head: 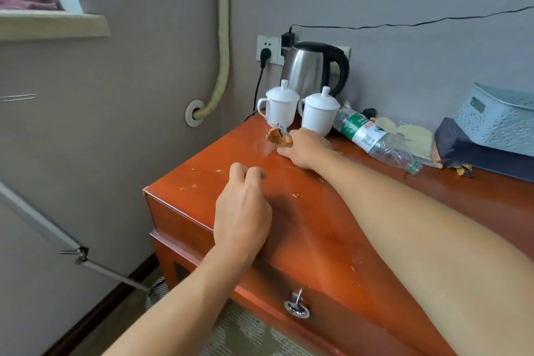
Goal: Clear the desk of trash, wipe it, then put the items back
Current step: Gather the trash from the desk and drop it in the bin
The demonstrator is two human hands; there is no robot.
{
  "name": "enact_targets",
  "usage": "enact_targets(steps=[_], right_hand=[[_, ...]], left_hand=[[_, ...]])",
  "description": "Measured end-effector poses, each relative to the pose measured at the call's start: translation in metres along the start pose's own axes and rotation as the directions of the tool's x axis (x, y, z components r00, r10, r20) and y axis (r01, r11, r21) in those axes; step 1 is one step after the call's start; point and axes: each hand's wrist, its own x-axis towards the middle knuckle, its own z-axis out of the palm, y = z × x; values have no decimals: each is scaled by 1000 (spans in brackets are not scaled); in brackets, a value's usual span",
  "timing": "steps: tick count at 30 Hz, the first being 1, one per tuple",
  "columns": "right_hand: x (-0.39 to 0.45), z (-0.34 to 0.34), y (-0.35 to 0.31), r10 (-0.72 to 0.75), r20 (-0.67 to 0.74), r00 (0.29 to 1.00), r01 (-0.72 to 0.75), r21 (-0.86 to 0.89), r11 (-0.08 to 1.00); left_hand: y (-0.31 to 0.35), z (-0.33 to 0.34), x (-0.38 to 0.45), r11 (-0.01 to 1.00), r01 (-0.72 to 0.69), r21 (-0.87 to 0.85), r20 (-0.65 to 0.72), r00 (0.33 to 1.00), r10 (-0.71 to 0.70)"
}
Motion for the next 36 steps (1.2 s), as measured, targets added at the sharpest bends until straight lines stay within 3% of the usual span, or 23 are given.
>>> enact_targets(steps=[5, 11, 13, 15, 17, 19, 22, 24, 27, 29, 31, 36], right_hand=[[-80, -29, 18, -15, 90, 996, 16, -8, 1000], [-248, -68, 80, 88, 34, 996, -94, 426, 900], [-313, -82, 105, 140, 40, 989, -140, 526, 839], [-374, -92, 128, 202, 42, 979, -183, 631, 754], [-427, -97, 151, 281, 49, 959, -229, 717, 658], [-475, -99, 170, 353, 72, 933, -272, 783, 560], [-542, -92, 187, 399, 98, 911, -295, 833, 468], [-583, -81, 193, 392, 125, 912, -301, 852, 428], [-636, -53, 203, 434, 186, 881, -361, 858, 365], [-665, -25, 215, 486, 213, 847, -407, 849, 337], [-690, 13, 233, 575, 229, 785, -473, 822, 318], [-719, 118, 271, 765, 341, 547, -697, 692, 189]], left_hand=[[0, -2, -1, 999, -25, -30, 38, 999, 27], [9, -4, -16, 972, -193, -132, -56, 981, 187], [27, -6, -36, 936, -244, -255, -126, 968, 218], [57, -11, -67, 867, -232, -442, -105, 973, 207], [95, -16, -104, 720, -88, -689, 51, 984, 169], [132, -17, -148, 506, 144, -850, 272, 944, 188], [172, -11, -218, 283, 416, -864, 497, 797, 343], [187, 1, -260, 239, 537, -809, 582, 677, 450], [201, 23, -314, 250, 640, -727, 649, 520, 555], [205, 42, -346, 337, 630, -700, 680, 442, 585], [206, 66, -374, 455, 580, -675, 716, 367, 594], [200, 143, -420, 710, 313, -630, 775, 204, 598]])
